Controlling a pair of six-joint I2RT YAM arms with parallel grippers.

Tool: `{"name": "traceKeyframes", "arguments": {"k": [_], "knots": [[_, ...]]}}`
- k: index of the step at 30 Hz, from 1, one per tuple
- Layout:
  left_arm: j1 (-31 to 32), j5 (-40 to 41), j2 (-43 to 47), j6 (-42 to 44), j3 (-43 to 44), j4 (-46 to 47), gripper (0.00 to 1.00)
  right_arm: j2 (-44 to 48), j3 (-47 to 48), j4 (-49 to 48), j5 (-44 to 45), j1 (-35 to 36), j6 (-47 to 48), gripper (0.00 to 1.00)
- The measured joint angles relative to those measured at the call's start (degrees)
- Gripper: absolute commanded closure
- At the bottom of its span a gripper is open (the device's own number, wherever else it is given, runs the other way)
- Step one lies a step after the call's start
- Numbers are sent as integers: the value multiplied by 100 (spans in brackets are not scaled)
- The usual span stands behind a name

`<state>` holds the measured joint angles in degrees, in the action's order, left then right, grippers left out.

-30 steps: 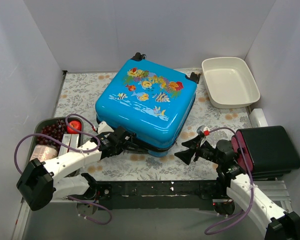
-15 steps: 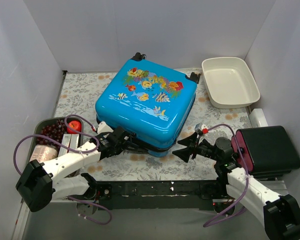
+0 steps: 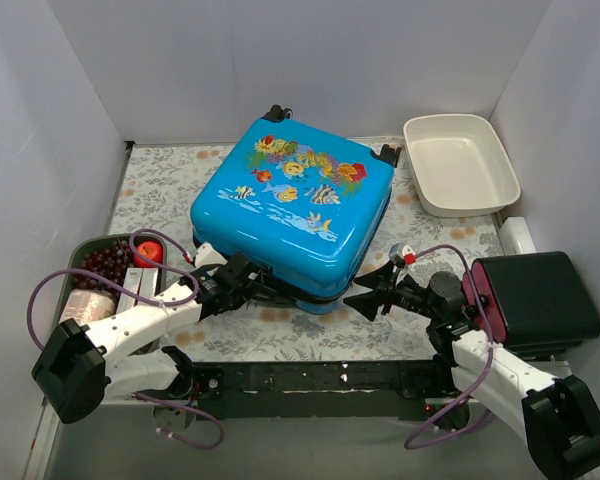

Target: Open, take out, and arrange the luggage

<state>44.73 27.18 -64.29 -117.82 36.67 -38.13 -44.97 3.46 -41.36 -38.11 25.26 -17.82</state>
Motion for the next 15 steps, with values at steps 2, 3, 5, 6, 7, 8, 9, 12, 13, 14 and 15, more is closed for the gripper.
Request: {"name": "traceKeyframes", "arguments": {"k": [2,3,5,6,7,8,9,12,13,14,15], "knots": [[0,-2,0,0,0,0,100,-120,13,-46,-2,0,-2,24],[0,-2,0,0,0,2,100,-170,15,-70,-4,0,-2,24],[0,-2,0,0,0,4,100,-256,17,-94,-7,0,-2,24],[0,-4,0,2,0,4,100,-306,17,-118,-15,0,-2,24],[0,-4,-2,2,0,4,100,-361,20,-149,-26,0,0,24],[0,-4,-4,2,0,7,100,-417,22,-192,-31,0,0,25],[0,-7,-4,2,0,11,100,-481,31,-236,-48,0,7,25],[-2,-22,-7,15,0,20,100,-693,107,-350,-111,0,50,29],[-2,-28,-11,17,0,20,100,-772,136,-400,-142,0,76,33],[-2,-28,-13,20,0,22,100,-839,151,-446,-164,0,116,36],[-4,-31,-15,20,0,22,100,-916,164,-505,-181,0,149,38]]}}
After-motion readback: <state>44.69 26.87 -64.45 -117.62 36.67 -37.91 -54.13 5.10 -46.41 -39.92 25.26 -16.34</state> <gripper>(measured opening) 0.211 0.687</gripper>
